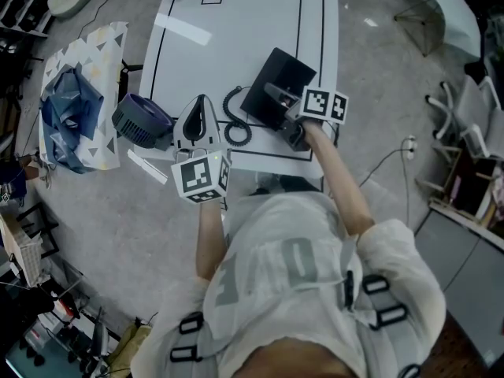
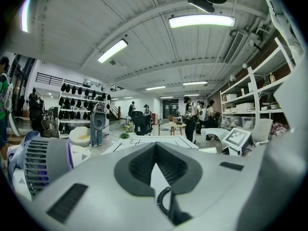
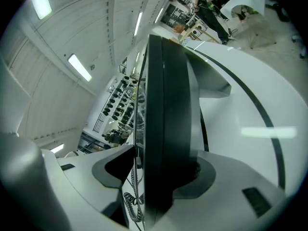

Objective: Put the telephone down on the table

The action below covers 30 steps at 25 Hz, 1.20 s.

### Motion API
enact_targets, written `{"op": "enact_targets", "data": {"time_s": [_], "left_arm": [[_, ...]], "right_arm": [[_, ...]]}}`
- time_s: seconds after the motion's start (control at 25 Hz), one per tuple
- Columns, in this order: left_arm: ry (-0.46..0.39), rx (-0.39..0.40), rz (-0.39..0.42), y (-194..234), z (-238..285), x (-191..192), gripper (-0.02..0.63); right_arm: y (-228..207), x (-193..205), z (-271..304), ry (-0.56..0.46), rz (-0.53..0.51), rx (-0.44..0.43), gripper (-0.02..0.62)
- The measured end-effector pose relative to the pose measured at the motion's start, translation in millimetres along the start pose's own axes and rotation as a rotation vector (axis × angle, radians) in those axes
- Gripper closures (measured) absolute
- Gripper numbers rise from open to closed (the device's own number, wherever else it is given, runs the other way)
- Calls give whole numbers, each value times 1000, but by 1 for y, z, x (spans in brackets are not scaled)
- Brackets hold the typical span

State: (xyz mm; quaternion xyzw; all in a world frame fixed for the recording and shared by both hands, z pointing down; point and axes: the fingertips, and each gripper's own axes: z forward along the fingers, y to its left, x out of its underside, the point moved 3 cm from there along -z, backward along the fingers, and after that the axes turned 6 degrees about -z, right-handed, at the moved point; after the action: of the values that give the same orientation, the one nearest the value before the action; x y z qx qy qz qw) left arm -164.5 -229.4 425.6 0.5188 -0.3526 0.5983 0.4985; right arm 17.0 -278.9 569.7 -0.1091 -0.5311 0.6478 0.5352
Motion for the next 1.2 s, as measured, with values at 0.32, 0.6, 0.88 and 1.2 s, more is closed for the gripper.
{"op": "enact_targets", "data": {"time_s": [0.32, 0.6, 0.88, 1.2], "left_arm": [[-3, 6, -2, -3, -3, 0, 600], [-8, 18, 8, -10, -3, -3, 600], [-16, 13, 14, -12, -7, -5, 600], [-23, 16, 16, -16, -11, -6, 600]], "right_arm": [[-7, 1, 0, 3, 22, 92, 319], [-9, 1, -3, 3, 32, 192, 293], [-10, 4, -6, -10, 64, 243, 282], [-13, 1, -17, -103, 156, 162, 282]]}}
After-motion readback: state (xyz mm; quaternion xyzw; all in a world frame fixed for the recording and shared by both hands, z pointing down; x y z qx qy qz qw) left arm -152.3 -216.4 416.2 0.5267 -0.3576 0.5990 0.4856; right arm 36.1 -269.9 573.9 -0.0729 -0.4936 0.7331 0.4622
